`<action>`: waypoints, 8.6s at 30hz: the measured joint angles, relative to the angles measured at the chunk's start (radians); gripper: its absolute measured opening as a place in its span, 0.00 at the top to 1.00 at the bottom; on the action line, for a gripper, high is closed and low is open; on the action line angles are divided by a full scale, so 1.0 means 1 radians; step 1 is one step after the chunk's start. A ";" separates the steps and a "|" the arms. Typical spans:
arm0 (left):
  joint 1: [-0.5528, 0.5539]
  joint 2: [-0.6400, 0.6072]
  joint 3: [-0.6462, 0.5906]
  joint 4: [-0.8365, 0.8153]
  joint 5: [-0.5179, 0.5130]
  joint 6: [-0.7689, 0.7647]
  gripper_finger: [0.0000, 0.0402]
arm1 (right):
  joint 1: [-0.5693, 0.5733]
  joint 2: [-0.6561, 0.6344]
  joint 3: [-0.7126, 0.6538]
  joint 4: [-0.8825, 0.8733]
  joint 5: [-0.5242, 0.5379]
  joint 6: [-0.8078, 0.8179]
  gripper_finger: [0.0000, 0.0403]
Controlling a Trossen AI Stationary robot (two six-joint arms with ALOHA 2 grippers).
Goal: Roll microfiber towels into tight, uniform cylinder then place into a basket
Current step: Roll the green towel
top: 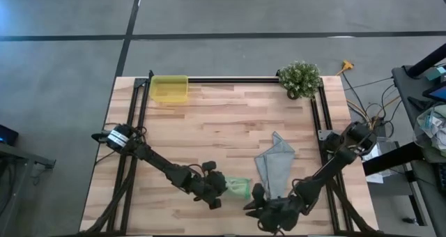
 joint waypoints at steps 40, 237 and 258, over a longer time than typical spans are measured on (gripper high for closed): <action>0.000 0.000 -0.005 0.003 0.039 -0.003 0.75 | 0.060 0.200 0.140 -0.476 0.326 -1.049 0.50; -0.207 0.038 0.269 -0.265 -0.415 0.672 0.48 | -0.219 0.163 -0.379 0.623 -0.183 1.163 0.97; -0.011 0.030 0.265 -0.393 -0.151 0.531 0.47 | -0.219 0.164 -0.370 0.633 -0.220 1.133 0.97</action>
